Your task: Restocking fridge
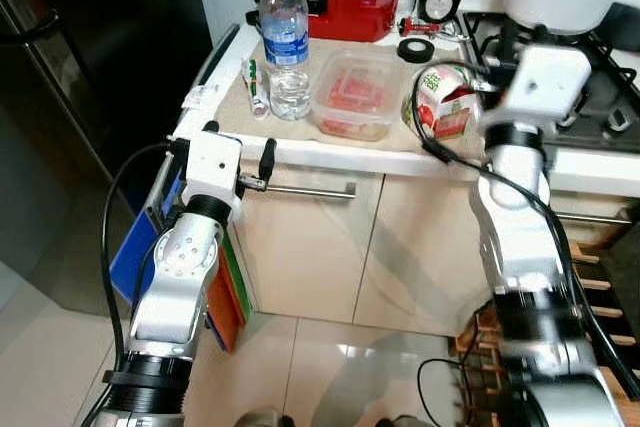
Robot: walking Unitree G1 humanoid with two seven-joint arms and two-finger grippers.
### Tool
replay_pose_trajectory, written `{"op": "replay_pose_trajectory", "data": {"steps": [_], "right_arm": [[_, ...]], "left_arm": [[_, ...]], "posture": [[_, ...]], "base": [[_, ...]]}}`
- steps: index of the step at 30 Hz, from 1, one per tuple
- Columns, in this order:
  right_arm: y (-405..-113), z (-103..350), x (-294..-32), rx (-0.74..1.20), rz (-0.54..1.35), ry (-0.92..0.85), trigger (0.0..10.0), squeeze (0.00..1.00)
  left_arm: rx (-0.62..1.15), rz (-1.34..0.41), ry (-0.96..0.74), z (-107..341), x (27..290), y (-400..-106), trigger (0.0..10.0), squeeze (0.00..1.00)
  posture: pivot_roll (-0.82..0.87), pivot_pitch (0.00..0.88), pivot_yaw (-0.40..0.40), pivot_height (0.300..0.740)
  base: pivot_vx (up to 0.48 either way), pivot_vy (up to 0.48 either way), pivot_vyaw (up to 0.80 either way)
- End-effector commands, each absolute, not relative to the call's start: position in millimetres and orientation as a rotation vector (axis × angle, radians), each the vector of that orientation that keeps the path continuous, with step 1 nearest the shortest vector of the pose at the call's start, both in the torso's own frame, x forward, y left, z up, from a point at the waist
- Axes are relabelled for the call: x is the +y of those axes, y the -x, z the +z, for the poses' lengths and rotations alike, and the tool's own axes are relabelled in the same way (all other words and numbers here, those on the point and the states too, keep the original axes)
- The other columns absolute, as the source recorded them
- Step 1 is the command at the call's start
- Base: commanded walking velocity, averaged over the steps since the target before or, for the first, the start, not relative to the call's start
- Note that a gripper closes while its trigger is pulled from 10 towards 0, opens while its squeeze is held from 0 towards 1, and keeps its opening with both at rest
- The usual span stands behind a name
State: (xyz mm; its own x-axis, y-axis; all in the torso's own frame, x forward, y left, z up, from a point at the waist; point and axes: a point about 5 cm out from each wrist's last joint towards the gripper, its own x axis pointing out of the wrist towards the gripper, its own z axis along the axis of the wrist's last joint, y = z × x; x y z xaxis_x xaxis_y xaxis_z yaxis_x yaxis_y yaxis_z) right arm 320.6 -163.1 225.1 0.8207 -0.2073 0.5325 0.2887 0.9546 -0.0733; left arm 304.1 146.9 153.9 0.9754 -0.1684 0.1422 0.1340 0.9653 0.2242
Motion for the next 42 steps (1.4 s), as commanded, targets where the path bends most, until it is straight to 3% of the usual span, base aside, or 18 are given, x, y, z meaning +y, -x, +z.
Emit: {"op": "replay_pose_trajectory", "data": {"steps": [1,8,12,13,14,32,42], "right_arm": [[-309.6,219.9,-161.7,-0.53,-0.261,0.16,10.0,1.0],[-298.7,202.3,-160.4,-0.445,-0.255,0.145,10.0,1.0],[-311.6,207.5,-144.9,-0.419,-0.175,0.119,10.0,1.0],[-315.9,210.2,-141.8,-0.425,-0.16,0.116,10.0,0.84],[-321.3,212.6,-138.4,-0.425,-0.14,0.109,10.0,0.0],[-374.8,227.4,-128.4,-0.348,-0.113,0.05,10.0,0.0],[-397.5,228.5,-152.5,-0.235,-0.162,0.077,10.0,0.0]], "left_arm": [[-0.175,-0.159,-0.214,156.5,144.4,-306.9,10.0,0.0],[-0.18,-0.167,-0.208,155.9,141.3,-311.8,10.0,0.0],[-0.194,-0.18,-0.2,156.4,135.6,-314.7,10.0,0.0],[-0.195,-0.181,-0.199,156.5,135.4,-314.6,10.0,0.0],[-0.196,-0.181,-0.2,156.5,135.5,-314.0,10.0,0.0],[-0.178,-0.125,-0.279,159.1,169.2,-293.5,10.0,0.0],[-0.16,-0.134,-0.291,159.2,170.6,-289.0,10.0,0.0]], "posture": [[-0.01,0.0,0.015,0.74],[-0.03,0.0,0.019,0.74],[-0.02,0.0,0.026,0.74],[-0.02,0.0,0.026,0.74],[-0.01,0.0,0.026,0.74],[0.13,0.0,0.04,0.74],[0.13,0.0,0.047,0.74]], "base": [[0.0,0.0,0.0],[0.0,0.0,0.0],[0.0,0.0,0.0],[0.0,0.0,0.0],[0.0,0.0,0.0],[0.0,0.0,0.0],[0.0,0.0,0.0]]}}
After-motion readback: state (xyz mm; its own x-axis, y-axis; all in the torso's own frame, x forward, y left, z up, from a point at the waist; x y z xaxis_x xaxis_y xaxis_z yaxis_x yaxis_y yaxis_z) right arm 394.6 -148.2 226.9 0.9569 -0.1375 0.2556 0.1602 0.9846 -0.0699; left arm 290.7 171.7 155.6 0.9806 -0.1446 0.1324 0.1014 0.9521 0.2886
